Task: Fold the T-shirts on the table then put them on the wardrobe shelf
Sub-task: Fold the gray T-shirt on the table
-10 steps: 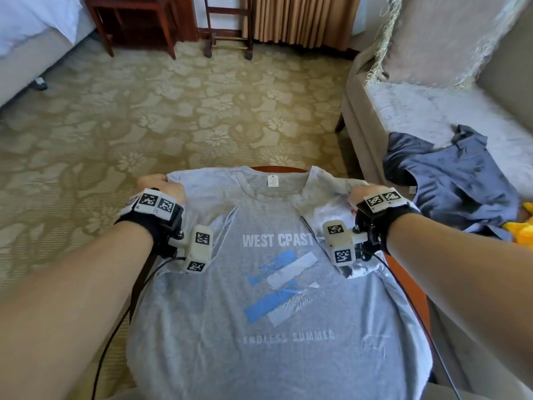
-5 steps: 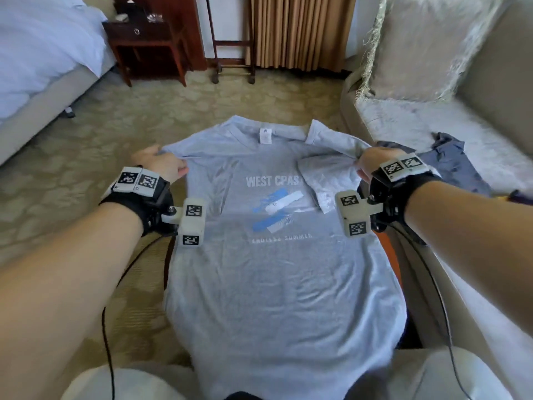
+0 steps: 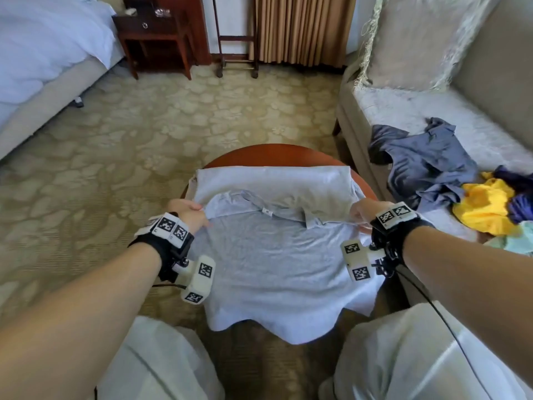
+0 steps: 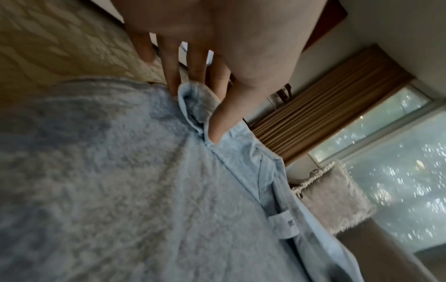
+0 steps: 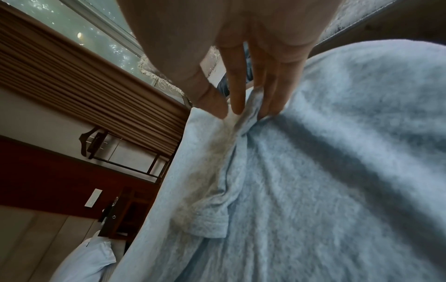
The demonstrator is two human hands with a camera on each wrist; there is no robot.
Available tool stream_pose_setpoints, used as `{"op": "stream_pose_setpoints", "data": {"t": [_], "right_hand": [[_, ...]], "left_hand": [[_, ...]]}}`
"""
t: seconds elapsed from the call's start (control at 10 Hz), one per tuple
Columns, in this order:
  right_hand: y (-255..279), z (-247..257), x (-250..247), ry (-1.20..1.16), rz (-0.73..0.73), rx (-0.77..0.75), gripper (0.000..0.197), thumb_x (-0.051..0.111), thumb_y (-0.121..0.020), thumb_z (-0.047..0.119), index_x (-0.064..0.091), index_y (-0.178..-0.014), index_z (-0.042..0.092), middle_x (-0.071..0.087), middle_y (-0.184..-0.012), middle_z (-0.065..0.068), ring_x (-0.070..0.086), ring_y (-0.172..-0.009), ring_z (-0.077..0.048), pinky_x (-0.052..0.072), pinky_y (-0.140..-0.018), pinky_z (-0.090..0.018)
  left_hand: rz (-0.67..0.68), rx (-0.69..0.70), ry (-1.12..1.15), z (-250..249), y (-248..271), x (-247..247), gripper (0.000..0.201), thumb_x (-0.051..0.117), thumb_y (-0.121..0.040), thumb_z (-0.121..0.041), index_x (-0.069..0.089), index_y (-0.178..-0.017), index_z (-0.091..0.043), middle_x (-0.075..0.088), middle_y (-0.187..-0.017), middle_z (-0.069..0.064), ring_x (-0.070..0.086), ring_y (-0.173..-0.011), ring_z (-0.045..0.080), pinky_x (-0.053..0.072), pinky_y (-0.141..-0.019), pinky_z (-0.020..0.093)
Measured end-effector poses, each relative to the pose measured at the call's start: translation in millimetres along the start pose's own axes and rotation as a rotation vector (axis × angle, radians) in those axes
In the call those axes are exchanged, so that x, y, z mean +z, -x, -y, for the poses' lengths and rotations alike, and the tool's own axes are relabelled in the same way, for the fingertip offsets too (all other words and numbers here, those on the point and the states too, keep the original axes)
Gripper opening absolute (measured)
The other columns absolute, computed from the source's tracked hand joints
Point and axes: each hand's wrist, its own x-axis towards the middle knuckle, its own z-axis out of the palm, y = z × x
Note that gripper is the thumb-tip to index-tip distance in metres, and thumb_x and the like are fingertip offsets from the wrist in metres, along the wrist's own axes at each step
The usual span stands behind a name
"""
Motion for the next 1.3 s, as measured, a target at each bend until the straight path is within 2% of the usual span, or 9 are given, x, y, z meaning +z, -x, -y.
{"op": "stream_pose_setpoints", "data": {"t": [0.1, 0.2, 0.4, 0.5, 0.6, 0.8, 1.0, 1.2, 1.3], "right_hand": [[1.2, 0.3, 3.4, 0.035, 0.003, -0.048, 0.053, 0.06, -0.093, 0.015, 0.041, -0.14, 0.0, 0.041, -0.146, -0.016, 0.043, -0.132, -0.035, 0.042, -0.104, -0.041], [0.7, 6.7, -1.7, 0.07, 0.029, -0.034, 0.052, 0.06, -0.091, 0.009, 0.043, -0.139, -0.003, 0.043, -0.144, -0.018, 0.045, -0.131, -0.034, 0.042, -0.105, -0.04], [-15.7, 34.1, -22.5, 0.148, -0.254, -0.007, 0.04, 0.057, -0.087, 0.023, 0.054, -0.121, 0.002, 0.052, -0.106, -0.007, 0.053, -0.103, -0.019, 0.046, -0.095, -0.03], [-14.9, 22.7, -30.5, 0.144, -0.136, -0.073, 0.052, 0.059, -0.083, 0.018, 0.05, -0.134, 0.005, 0.053, -0.116, -0.01, 0.05, -0.098, -0.02, 0.05, -0.097, -0.04], [-6.1, 11.1, -22.2, 0.421, -0.006, -0.005, 0.045, 0.05, -0.092, 0.006, 0.047, -0.134, -0.008, 0.052, -0.126, -0.022, 0.051, -0.109, -0.028, 0.044, -0.095, -0.035], [-23.4, 16.1, -21.8, 0.416, -0.127, -0.009, 0.064, 0.058, -0.082, 0.031, 0.046, -0.136, 0.0, 0.048, -0.138, -0.021, 0.048, -0.124, -0.039, 0.042, -0.104, -0.046], [-48.6, 49.9, -12.8, 0.298, -0.242, -0.002, 0.063, 0.054, -0.094, 0.039, 0.037, -0.142, 0.002, 0.043, -0.143, -0.015, 0.042, -0.131, -0.033, 0.036, -0.11, -0.04], [-83.0, 63.7, 7.3, 0.222, -0.317, -0.015, 0.074, 0.063, -0.081, 0.047, 0.041, -0.136, 0.003, 0.056, -0.12, -0.018, 0.059, -0.1, -0.033, 0.047, -0.081, -0.039], [-92.5, 68.1, 6.4, 0.306, -0.277, -0.031, 0.063, 0.061, -0.087, 0.042, 0.046, -0.132, 0.0, 0.057, -0.103, -0.016, 0.054, -0.068, -0.026, 0.041, -0.06, -0.03]], "left_hand": [[-0.074, 0.032, -0.196, 25.0, -51.4, 12.9, 0.041, 0.089, -0.038, -0.038, 0.067, -0.073, -0.041, 0.065, -0.109, 0.009, 0.062, -0.098, 0.025, 0.056, -0.082, 0.04], [-0.084, 0.142, -0.296, 33.7, -81.4, 27.5, 0.036, 0.077, -0.037, -0.052, 0.061, -0.07, -0.052, 0.067, -0.106, -0.003, 0.059, -0.11, 0.029, 0.05, -0.094, 0.051], [-0.235, 0.25, -0.027, -41.6, 24.2, 5.4, 0.042, 0.057, -0.077, 0.004, 0.069, -0.047, -0.023, 0.066, -0.071, -0.012, 0.062, -0.084, 0.025, 0.052, -0.083, 0.037], [-0.034, 0.282, -0.149, -38.2, 31.5, -3.5, 0.038, 0.059, -0.075, 0.011, 0.072, -0.053, -0.018, 0.068, -0.079, -0.005, 0.059, -0.092, 0.019, 0.047, -0.08, 0.031], [0.314, 0.219, -0.432, -23.2, 32.1, -4.3, 0.033, 0.068, -0.074, 0.007, 0.074, -0.056, -0.02, 0.069, -0.07, -0.009, 0.061, -0.083, 0.013, 0.049, -0.073, 0.023], [-0.133, 0.076, 0.135, -18.7, 5.4, -3.4, 0.019, 0.076, -0.071, -0.014, 0.06, -0.064, -0.004, 0.054, -0.062, 0.01, 0.05, -0.064, 0.022, 0.04, -0.064, 0.033], [-0.225, -0.037, 0.092, -41.4, -36.0, -7.3, 0.031, 0.066, -0.084, -0.035, 0.062, -0.081, -0.004, 0.062, -0.078, 0.017, 0.058, -0.07, 0.03, 0.044, -0.06, 0.032], [-0.101, -0.175, 0.105, -55.5, -89.4, 6.6, 0.072, 0.07, -0.07, -0.037, 0.057, -0.129, 0.001, 0.063, -0.123, 0.023, 0.066, -0.101, 0.037, 0.055, -0.083, 0.044], [-0.136, -0.2, 0.163, -65.0, -97.4, 12.1, 0.049, 0.074, -0.079, -0.031, 0.061, -0.115, -0.001, 0.068, -0.107, 0.016, 0.067, -0.083, 0.029, 0.053, -0.067, 0.032]]}}
